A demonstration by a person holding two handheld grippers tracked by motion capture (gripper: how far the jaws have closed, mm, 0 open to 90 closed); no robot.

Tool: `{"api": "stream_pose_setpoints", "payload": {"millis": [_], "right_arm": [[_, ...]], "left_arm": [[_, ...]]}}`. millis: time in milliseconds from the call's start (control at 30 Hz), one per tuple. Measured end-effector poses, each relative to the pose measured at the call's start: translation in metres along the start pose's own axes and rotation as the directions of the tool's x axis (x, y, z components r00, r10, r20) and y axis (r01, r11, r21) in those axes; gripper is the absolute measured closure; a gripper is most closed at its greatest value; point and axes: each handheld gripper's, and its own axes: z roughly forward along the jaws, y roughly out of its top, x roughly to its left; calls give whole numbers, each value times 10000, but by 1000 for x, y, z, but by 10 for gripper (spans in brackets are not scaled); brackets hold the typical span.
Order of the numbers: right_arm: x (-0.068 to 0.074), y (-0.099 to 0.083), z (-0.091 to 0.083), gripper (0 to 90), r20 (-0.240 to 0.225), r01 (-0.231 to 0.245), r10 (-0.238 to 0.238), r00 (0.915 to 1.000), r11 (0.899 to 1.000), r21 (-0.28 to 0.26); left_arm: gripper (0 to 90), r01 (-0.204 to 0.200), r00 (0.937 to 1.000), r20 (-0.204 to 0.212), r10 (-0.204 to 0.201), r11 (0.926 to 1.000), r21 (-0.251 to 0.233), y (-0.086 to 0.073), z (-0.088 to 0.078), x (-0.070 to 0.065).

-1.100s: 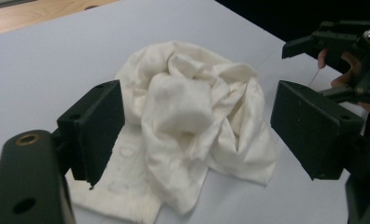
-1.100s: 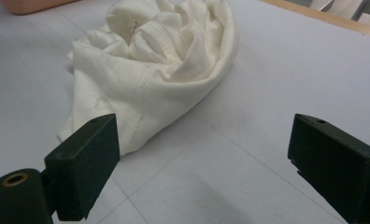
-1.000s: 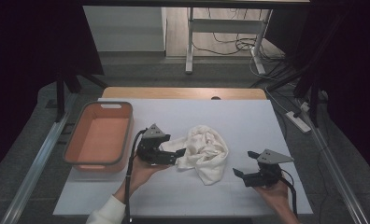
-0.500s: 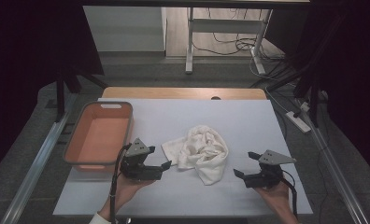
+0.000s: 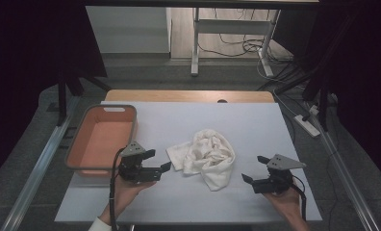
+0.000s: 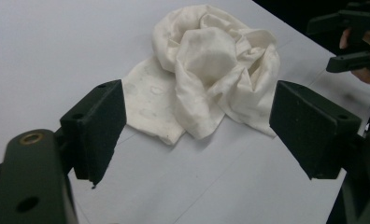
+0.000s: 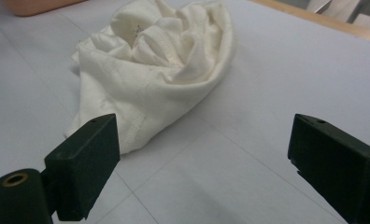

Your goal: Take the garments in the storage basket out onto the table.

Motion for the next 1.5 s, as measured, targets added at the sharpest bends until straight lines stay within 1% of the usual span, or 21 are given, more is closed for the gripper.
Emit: {"api": "stream_pose_setpoints", "payload": {"millis": [67,100,133,167,200,233,267,300,333,367,433,467,533,567,600,700,767,867,1000,1267,1500], "right_arm": [[-3,-2,-2,94,-66,-114,115,9999,9999,73],[-8,-3,0,94,-187,-366,367,9991,9993,82],[-8,-3,0,94,-187,-366,367,9991,9993,82],[-12,-4,2,94,-464,-694,690,9965,9976,-83],[-15,-6,4,93,-815,-1304,1292,9883,9914,-97],[-12,-9,0,93,-659,-1228,1256,9899,9914,443],[-12,-9,0,93,-659,-1228,1256,9899,9914,443],[-9,-6,-5,95,-629,-1207,1229,9904,9920,372],[-6,-5,-11,100,-744,-1298,1307,9886,9914,162],[3,-6,-20,117,-597,-889,875,9944,9958,-211],[9,-13,-18,113,-704,-673,674,9952,9977,40],[12,-13,-15,105,-631,-423,446,9970,9984,372],[15,-12,-13,109,-511,-340,360,9980,9986,402],[16,-7,-11,110,-773,-632,654,9949,9975,304],[16,-7,-11,110,-773,-632,654,9949,9975,304],[14,-1,-8,113,-1035,-1128,1102,9885,9934,-199],[16,0,1,113,-999,-941,922,9907,9955,-148],[19,2,7,113,-1021,-755,750,9919,9971,-14],[25,10,11,116,-1141,-667,643,9914,9976,-170],[48,20,26,119,-1346,-73,105,9908,9997,243],[52,24,40,127,-1318,-53,119,9912,9987,504]], "left_arm": [[191,156,9998,131,-155,9998,-91,-2,-2,4],[202,453,9982,398,-442,9986,-267,-4,0,9],[202,708,9961,539,-698,9973,-173,-5,3,14],[196,748,9966,348,-750,9972,52,-7,5,16],[192,992,9949,180,-993,9950,88,-9,4,18],[192,1044,9945,2,-1044,9945,78,-12,-6,15],[209,1044,9945,2,-1044,9945,78,-12,-6,15],[209,957,9954,-18,-957,9954,-70,-12,-13,11],[208,528,9985,-109,-529,9985,-117,-13,-18,6],[202,273,9991,-336,-275,9996,-61,-12,-22,2],[204,96,9994,-321,-99,9999,-110,-10,-27,-3],[203,145,9995,-266,-150,9997,-203,-9,-28,-4],[207,67,9997,-223,-70,9999,-152,-7,-28,-7],[200,-58,9997,-230,56,10000,-71,-6,-29,-10],[200,-83,9998,-164,80,9998,-155,-5,-29,-10],[203,-18,10000,-32,18,10000,-62,-6,-24,-6],[204,-52,10000,-57,53,9998,188,-12,-19,-4],[204,-60,10000,-49,61,9997,251,-14,-19,-5],[204,-139,9999,-83,142,9995,286,-12,-16,-8],[202,-29,10000,24,28,9994,341,-6,-9,-7],[197,-138,9999,35,137,9988,480,-5,-3,-11]]}}
